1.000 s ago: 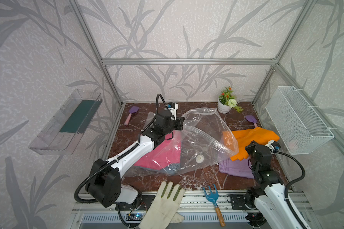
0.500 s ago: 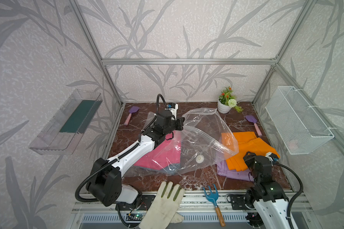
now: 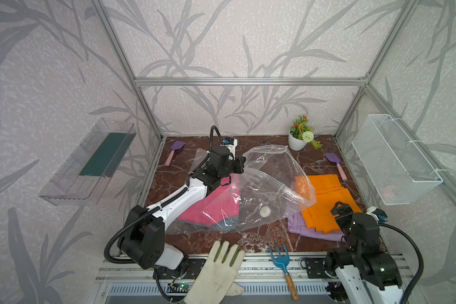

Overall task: Take the trousers out of the vacuum bag
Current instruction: Place the trousers at the center of the board, then move the trousers to the center of the board.

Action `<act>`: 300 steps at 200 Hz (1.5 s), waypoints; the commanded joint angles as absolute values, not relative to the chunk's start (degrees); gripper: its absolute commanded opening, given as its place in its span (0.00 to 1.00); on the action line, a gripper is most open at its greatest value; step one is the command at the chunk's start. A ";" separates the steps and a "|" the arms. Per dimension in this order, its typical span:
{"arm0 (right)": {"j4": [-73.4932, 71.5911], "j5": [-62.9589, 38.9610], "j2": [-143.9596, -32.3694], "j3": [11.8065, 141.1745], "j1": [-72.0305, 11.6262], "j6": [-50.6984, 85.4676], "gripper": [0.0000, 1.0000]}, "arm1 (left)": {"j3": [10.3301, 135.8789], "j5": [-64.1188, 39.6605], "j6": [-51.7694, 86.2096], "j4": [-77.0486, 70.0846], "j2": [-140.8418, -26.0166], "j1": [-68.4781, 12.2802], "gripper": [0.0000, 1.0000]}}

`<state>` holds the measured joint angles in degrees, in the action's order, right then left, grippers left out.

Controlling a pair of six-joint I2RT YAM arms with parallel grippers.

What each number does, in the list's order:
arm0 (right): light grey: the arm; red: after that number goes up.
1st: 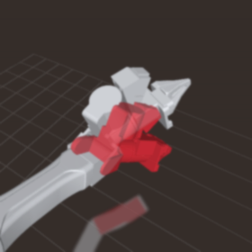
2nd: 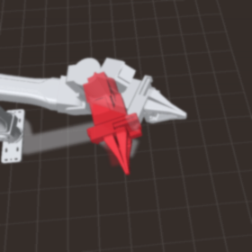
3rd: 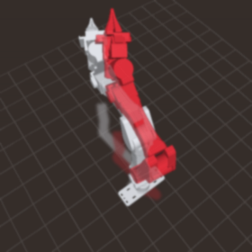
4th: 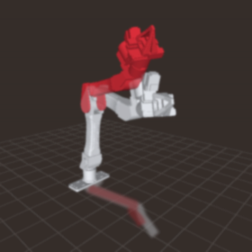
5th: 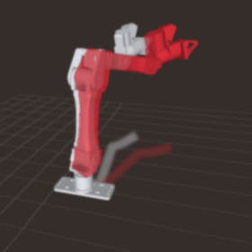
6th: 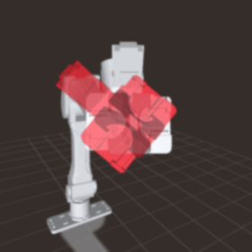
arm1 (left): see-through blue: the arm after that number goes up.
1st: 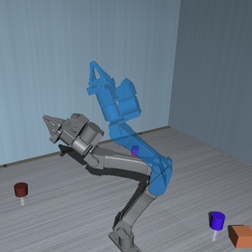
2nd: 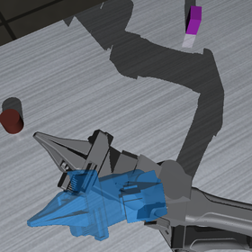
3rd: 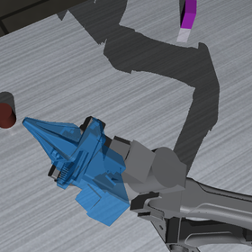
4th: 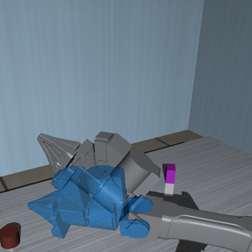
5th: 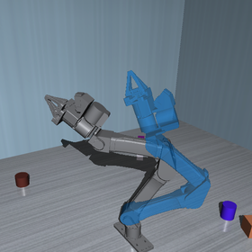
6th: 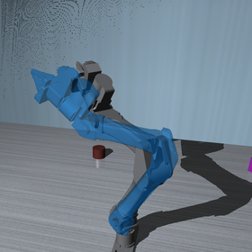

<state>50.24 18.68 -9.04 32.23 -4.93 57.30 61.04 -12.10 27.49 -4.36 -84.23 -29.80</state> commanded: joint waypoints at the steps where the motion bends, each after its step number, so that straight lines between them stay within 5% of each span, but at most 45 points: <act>1: 50.10 17.44 -10.24 33.60 -5.10 54.17 0.92 | 63.15 -12.13 28.19 -5.61 -84.55 -29.32 0.00; 47: 36.25 11.84 -19.66 24.06 -5.10 53.83 0.82 | 62.71 -11.98 28.00 -5.30 -83.90 -29.32 0.00; 112: 19.33 8.52 -33.21 14.25 -5.10 60.45 0.50 | 61.80 -10.43 27.51 -5.01 -81.98 -29.19 0.00; 213: -0.03 2.78 -60.53 16.53 -5.19 60.44 0.49 | 62.45 -10.21 27.24 -4.56 -81.78 -29.01 0.00; 300: -4.71 0.00 -66.02 20.13 -5.36 58.56 0.49 | 62.71 -10.19 27.10 -3.60 -81.61 -29.07 0.00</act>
